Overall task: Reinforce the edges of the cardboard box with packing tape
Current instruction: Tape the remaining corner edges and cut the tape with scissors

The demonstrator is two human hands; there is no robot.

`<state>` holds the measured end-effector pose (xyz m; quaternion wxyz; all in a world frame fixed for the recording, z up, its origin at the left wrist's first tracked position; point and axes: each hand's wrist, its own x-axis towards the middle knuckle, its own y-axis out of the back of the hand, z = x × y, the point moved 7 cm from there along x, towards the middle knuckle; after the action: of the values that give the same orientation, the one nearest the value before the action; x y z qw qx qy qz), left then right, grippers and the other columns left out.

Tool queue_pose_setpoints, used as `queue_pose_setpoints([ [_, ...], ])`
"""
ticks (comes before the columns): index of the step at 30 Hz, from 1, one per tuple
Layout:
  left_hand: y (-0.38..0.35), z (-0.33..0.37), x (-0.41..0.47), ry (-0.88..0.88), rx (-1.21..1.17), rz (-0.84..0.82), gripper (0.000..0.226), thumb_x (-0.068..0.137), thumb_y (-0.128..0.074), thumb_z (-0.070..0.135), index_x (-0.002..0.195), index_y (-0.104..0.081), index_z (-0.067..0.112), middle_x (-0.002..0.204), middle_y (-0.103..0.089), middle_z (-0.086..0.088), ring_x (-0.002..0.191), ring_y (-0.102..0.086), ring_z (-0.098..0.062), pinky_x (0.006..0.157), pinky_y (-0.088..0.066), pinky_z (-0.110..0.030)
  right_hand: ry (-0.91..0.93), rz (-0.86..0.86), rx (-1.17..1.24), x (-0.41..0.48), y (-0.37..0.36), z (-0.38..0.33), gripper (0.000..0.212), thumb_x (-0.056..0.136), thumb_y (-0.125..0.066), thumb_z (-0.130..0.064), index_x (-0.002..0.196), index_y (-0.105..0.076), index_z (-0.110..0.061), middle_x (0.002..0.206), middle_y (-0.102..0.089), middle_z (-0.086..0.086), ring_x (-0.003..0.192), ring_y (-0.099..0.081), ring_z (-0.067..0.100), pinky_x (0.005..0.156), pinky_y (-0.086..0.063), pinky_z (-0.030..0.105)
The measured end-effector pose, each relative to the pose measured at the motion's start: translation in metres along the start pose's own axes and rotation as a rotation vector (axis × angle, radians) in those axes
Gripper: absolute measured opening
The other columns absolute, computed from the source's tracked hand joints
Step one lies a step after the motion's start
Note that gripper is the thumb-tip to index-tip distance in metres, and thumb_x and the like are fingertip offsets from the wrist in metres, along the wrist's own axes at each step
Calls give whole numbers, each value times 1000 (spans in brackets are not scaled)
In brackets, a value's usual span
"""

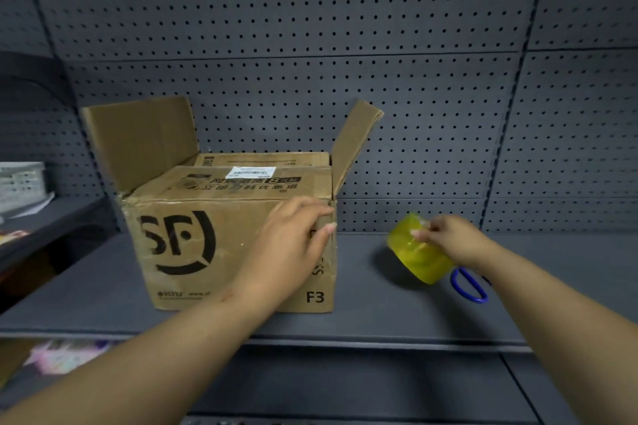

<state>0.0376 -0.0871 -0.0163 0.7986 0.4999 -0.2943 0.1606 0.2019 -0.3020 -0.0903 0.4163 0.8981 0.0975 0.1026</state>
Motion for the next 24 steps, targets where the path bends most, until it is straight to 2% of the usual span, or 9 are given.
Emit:
queue_pose_setpoints([
  [2, -3, 8, 3, 25, -88, -19, 33, 89, -55, 31, 120, -59, 20, 121, -57, 6, 116, -49, -10, 98, -35, -20, -27, 5, 436, -26, 9, -8, 25, 88, -59, -25, 67, -56, -11, 59, -59, -1, 58, -52, 17, 53, -36, 25],
  [4, -6, 20, 6, 38, -138, -49, 42, 87, -57, 37, 125, -55, 21, 128, -54, 6, 121, -47, -11, 97, -31, -15, 15, -8, 637, -51, 16, -25, 25, 88, -57, -18, 64, -53, -13, 50, -57, -6, 50, -50, 11, 49, -37, 21],
  [7, -13, 39, 6, 53, -215, -151, 65, 79, -64, 45, 135, -44, 20, 140, -45, 4, 129, -39, -9, 95, -21, -8, 83, 0, 724, -88, 21, -54, 21, 87, -56, -16, 67, -55, -12, 57, -60, -1, 51, -53, 9, 53, -40, 21],
  [10, -16, 52, -4, 88, -341, -227, 72, 74, -68, 46, 136, -42, 21, 141, -44, 3, 129, -41, -11, 107, -30, -24, 103, 2, 759, -121, 25, -83, 21, 87, -57, -14, 66, -56, -11, 52, -62, -4, 44, -55, 6, 45, -43, 15],
  [12, -10, 58, -10, 85, -411, -209, 64, 73, -72, 40, 130, -51, 19, 130, -53, 2, 120, -49, -11, 102, -37, -26, 102, 31, 761, -139, 26, -98, 22, 86, -58, -15, 65, -57, -12, 50, -60, -3, 42, -53, 6, 41, -41, 15],
  [16, 17, 58, -25, 100, -556, -77, 23, 77, -71, 26, 97, -70, 15, 86, -64, 7, 79, -56, -6, 74, -43, -18, 79, 124, 737, -168, 19, -115, 21, 86, -59, -20, 67, -56, -12, 48, -58, -6, 40, -51, 3, 41, -38, 15],
  [19, 30, 57, -41, 77, -652, -78, 3, 81, -68, 20, 81, -71, 19, 80, -66, 13, 77, -61, -2, 73, -46, -15, 55, 198, 772, -188, 7, -118, 20, 85, -60, -23, 69, -57, -12, 52, -60, -4, 46, -52, 6, 51, -38, 23],
  [22, 35, 51, -55, 132, -793, -158, 8, 83, -65, 21, 76, -68, 23, 75, -66, 15, 66, -57, 11, 64, -42, -3, 12, 248, 850, -206, -5, -119, 26, 86, -59, -24, 63, -53, -14, 51, -57, -3, 48, -51, 10, 51, -39, 23],
  [24, 37, 43, -61, 192, -883, -201, 16, 86, -59, 30, 80, -70, 20, 78, -69, 12, 71, -59, 10, 73, -44, -5, 4, 264, 882, -216, -10, -120, 28, 87, -58, -23, 61, -53, -14, 53, -57, -2, 49, -51, 12, 51, -39, 24],
])
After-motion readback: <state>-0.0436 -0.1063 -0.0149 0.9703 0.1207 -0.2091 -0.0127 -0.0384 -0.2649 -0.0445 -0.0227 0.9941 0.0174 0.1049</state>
